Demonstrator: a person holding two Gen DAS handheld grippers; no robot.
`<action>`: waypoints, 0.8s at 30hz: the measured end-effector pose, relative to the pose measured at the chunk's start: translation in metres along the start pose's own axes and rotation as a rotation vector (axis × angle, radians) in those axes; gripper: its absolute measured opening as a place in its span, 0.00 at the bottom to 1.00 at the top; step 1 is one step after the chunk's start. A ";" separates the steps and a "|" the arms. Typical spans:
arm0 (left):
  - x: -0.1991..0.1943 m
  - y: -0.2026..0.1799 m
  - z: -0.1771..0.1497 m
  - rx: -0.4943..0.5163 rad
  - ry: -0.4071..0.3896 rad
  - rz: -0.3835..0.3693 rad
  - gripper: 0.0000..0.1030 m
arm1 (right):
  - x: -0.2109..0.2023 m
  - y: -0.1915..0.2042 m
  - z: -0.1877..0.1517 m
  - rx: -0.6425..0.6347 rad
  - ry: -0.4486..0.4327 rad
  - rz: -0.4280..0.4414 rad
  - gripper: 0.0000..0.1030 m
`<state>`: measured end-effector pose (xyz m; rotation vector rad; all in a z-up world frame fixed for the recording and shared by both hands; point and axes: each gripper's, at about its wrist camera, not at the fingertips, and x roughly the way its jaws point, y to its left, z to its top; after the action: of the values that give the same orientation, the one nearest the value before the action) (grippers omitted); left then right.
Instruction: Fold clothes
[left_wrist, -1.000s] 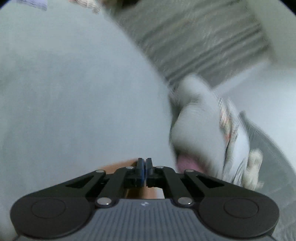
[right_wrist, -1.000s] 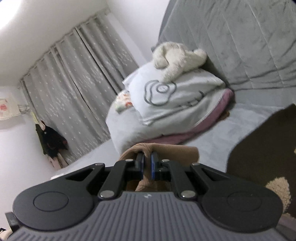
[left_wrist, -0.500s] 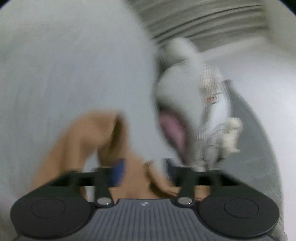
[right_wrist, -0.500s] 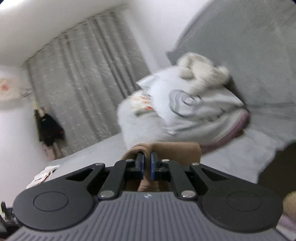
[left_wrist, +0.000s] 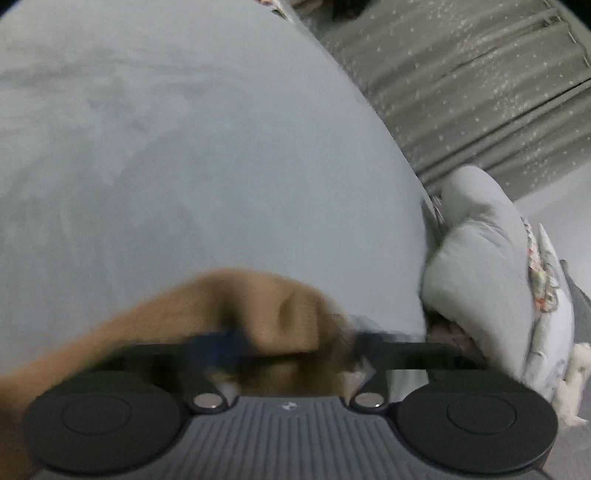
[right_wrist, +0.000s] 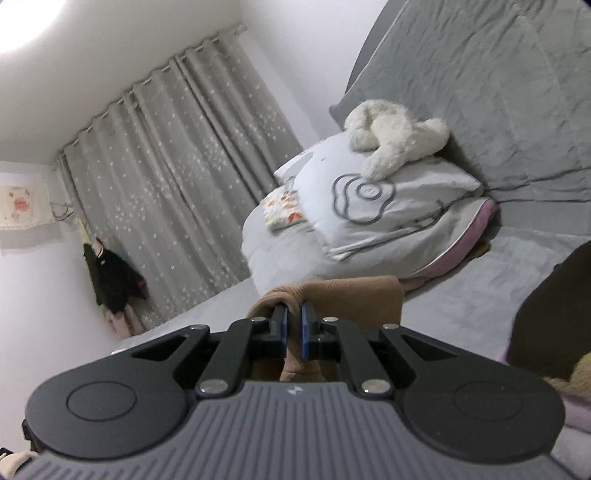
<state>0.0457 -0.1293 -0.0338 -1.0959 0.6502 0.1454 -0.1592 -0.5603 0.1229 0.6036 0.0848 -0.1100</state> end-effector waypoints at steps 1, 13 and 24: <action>-0.005 0.007 0.008 -0.026 -0.014 -0.025 0.12 | -0.002 -0.004 0.001 0.014 -0.006 0.004 0.07; -0.251 -0.052 0.171 0.266 -0.389 -0.522 0.13 | 0.004 0.072 0.006 -0.028 -0.045 0.211 0.07; -0.426 -0.062 0.233 0.414 -0.577 -0.646 0.14 | 0.035 0.106 0.007 0.061 -0.023 0.343 0.07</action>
<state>-0.1753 0.1275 0.3198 -0.7596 -0.2027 -0.2207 -0.1104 -0.4802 0.1849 0.6699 -0.0451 0.2130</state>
